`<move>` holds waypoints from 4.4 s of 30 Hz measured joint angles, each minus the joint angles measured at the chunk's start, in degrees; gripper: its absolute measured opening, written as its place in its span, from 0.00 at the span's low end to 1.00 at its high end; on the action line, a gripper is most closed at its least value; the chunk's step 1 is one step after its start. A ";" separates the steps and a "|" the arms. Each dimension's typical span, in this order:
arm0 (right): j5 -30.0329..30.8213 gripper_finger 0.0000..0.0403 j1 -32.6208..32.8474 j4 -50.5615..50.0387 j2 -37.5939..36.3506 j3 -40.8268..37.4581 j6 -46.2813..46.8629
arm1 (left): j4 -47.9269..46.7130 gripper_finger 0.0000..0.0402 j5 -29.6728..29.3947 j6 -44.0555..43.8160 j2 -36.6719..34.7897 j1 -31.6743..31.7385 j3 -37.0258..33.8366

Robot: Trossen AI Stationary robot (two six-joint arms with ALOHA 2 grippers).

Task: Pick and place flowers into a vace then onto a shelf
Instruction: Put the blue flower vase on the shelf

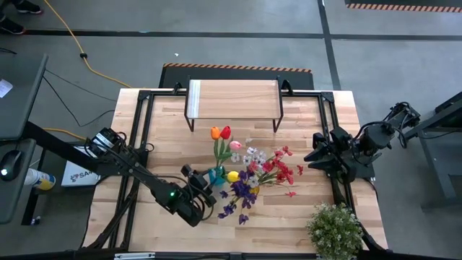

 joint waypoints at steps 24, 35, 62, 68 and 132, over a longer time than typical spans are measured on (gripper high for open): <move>-0.39 0.32 -0.01 0.00 1.96 0.00 0.21 | 0.02 0.57 -0.22 0.43 -0.02 0.01 0.00; -0.44 0.32 -0.01 1.54 2.97 -0.07 0.24 | 1.42 0.57 -0.21 0.16 -0.02 0.04 0.00; -0.46 0.32 -0.02 2.12 2.97 -0.07 0.26 | 1.62 0.21 0.12 -4.13 -0.02 0.04 0.00; -0.46 0.32 0.00 2.12 2.97 -0.07 0.26 | 1.55 0.09 1.87 -4.19 -0.05 0.04 0.00; -1.57 0.32 0.00 2.97 2.97 0.00 0.26 | -6.82 0.18 2.12 -5.44 -4.30 -1.90 -0.09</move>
